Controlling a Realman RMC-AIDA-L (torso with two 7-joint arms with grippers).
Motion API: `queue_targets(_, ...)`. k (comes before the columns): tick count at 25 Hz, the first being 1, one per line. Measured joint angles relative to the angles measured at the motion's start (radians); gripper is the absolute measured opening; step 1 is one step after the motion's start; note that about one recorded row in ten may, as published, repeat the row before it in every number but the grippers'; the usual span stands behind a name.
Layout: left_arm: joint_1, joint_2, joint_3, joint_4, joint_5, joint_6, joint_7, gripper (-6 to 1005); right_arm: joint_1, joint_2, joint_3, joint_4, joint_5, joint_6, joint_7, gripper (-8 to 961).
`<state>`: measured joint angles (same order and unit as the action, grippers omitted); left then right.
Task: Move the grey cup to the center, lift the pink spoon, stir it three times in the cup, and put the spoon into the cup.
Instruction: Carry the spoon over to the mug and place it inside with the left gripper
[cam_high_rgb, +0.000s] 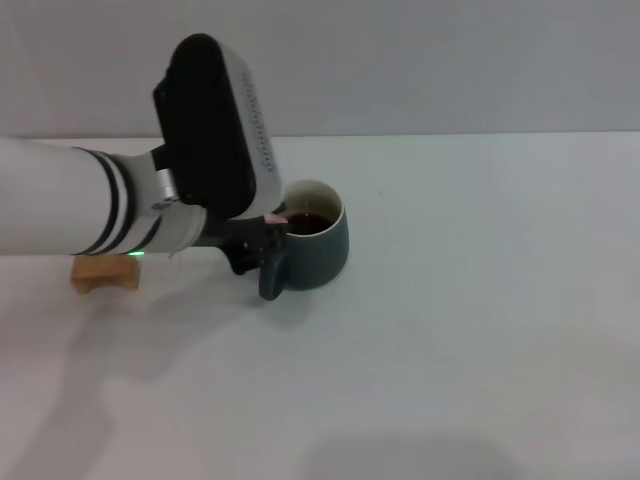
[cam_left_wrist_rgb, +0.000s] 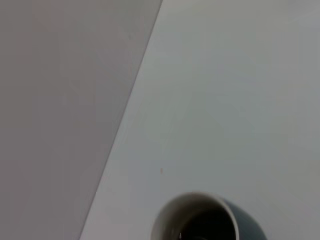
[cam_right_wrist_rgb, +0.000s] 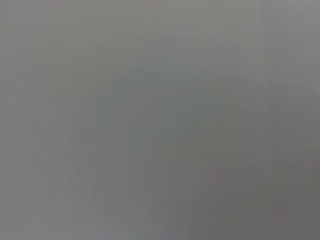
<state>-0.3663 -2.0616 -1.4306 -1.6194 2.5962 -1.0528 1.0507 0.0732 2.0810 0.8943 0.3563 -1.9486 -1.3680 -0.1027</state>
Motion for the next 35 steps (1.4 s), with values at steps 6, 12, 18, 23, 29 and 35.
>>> queue_targets(6,0.023,0.0,-0.027,-0.017,0.05,-0.013,-0.012,171,0.019,-0.001,0.0,-0.007,0.001,0.012,0.0,-1)
queue_targets(12,0.001,-0.001,-0.039,0.001,0.049,0.0,-0.014,170,0.029,-0.001,0.0,-0.014,0.001,0.015,0.0,-1)
queue_targets(18,-0.055,-0.005,-0.01,0.047,0.04,0.023,-0.014,169,0.031,-0.001,0.0,-0.014,0.001,0.016,0.005,-1)
queue_targets(23,-0.077,-0.006,0.031,0.067,0.031,0.024,-0.015,167,0.03,-0.001,0.0,-0.014,0.001,0.017,0.005,0)
queue_targets(29,-0.042,-0.004,0.034,0.031,0.031,0.018,-0.024,161,0.031,-0.001,0.0,-0.02,0.001,0.017,0.006,0)
queue_targets(35,-0.004,-0.003,-0.035,0.042,0.03,0.034,-0.024,156,0.032,-0.001,0.0,-0.021,-0.003,0.017,0.006,0)
